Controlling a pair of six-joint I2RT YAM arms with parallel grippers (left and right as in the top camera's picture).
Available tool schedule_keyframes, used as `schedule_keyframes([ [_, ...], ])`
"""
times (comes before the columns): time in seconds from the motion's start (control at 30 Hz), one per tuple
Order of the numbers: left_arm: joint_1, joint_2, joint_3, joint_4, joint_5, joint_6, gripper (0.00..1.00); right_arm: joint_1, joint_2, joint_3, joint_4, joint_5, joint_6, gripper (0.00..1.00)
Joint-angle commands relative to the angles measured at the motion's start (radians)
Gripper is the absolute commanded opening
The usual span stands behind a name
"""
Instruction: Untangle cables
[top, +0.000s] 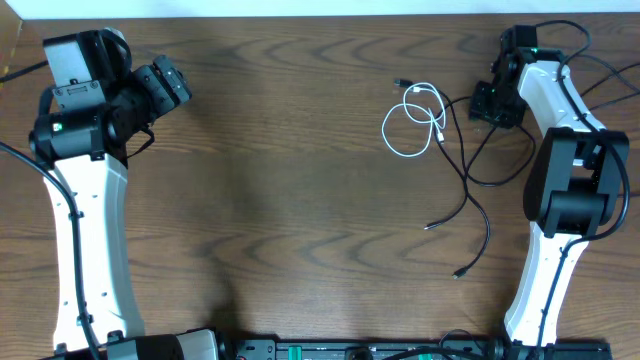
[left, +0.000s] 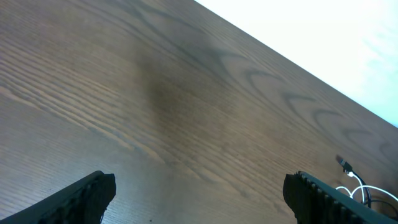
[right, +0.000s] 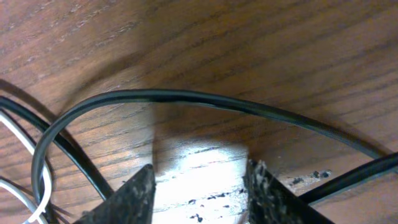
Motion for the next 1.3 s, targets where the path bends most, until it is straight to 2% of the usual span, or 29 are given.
schedule_keyframes([
  [0.0,0.005,0.01,0.001,-0.001,-0.014,0.017,0.92,-0.007,0.011,0.015,-0.029,0.008,-0.009,0.49],
  [0.17,0.005,0.01,0.001,-0.001,-0.014,0.017,0.92,-0.007,-0.05,0.104,-0.111,0.008,-0.009,0.54],
  [0.3,0.005,0.01,0.001,-0.001,-0.014,0.017,0.92,-0.006,-0.095,0.114,-0.163,-0.007,-0.003,0.52],
  [0.5,0.005,0.01,0.001,-0.001,-0.014,0.017,0.92,-0.006,-0.076,0.075,-0.233,0.094,0.033,0.52],
  [1.03,0.005,0.01,0.001,-0.001,-0.014,0.017,0.92,-0.02,-0.071,-0.171,-0.02,0.117,0.059,0.5],
  [1.27,0.005,0.01,0.001,-0.001,-0.014,0.017,0.92,-0.02,-0.071,-0.261,0.072,0.129,0.059,0.45],
])
